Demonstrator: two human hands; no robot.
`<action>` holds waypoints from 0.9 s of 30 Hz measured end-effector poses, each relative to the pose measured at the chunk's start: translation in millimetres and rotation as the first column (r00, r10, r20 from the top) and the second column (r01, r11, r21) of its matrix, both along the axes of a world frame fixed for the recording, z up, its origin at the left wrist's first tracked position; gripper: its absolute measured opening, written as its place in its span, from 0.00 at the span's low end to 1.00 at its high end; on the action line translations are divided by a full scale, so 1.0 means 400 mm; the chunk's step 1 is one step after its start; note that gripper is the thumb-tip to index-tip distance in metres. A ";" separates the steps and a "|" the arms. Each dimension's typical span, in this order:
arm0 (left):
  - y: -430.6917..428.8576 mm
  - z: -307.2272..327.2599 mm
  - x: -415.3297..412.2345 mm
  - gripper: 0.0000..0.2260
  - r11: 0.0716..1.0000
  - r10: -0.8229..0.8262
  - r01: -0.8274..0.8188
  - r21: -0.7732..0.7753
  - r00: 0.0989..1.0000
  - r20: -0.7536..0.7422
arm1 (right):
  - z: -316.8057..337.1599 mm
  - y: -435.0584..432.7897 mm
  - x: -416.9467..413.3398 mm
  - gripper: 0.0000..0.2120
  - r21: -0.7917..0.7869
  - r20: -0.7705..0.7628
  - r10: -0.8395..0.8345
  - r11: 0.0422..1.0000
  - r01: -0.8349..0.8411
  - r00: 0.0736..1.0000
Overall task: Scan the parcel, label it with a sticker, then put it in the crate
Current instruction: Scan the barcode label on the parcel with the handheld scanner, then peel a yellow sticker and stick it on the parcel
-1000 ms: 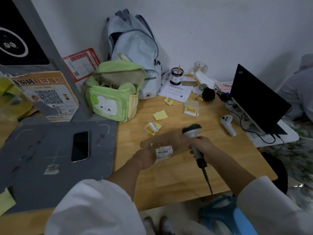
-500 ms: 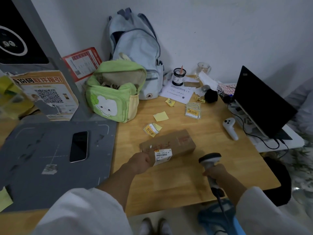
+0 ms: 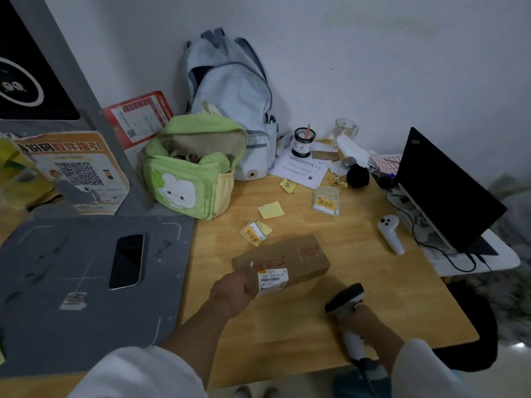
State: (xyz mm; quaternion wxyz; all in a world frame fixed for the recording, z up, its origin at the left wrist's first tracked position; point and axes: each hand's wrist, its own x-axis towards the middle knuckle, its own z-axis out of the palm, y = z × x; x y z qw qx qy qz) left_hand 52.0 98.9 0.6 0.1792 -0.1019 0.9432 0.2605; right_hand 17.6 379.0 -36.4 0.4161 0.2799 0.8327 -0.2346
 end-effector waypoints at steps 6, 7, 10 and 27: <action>-0.001 0.010 -0.017 0.11 1.000 0.021 -0.020 -0.014 0.999 0.049 | 0.118 0.030 -0.029 0.30 -0.068 0.006 0.028 0.997 -0.027 1.000; -0.001 0.011 -0.019 0.11 1.000 0.026 -0.026 -0.007 0.998 0.049 | 0.138 0.034 -0.039 0.31 -0.046 -0.012 0.030 0.998 -0.031 0.999; 0.005 0.013 -0.027 0.11 0.998 0.061 -0.060 0.013 0.998 -0.013 | 0.193 0.027 -0.079 0.29 -0.022 0.002 0.078 0.997 -0.078 0.997; -0.069 -0.124 -0.089 0.45 0.999 0.035 -0.036 0.022 0.998 0.042 | 0.168 -0.015 -0.403 0.31 -0.098 -0.235 -0.087 0.993 0.065 0.968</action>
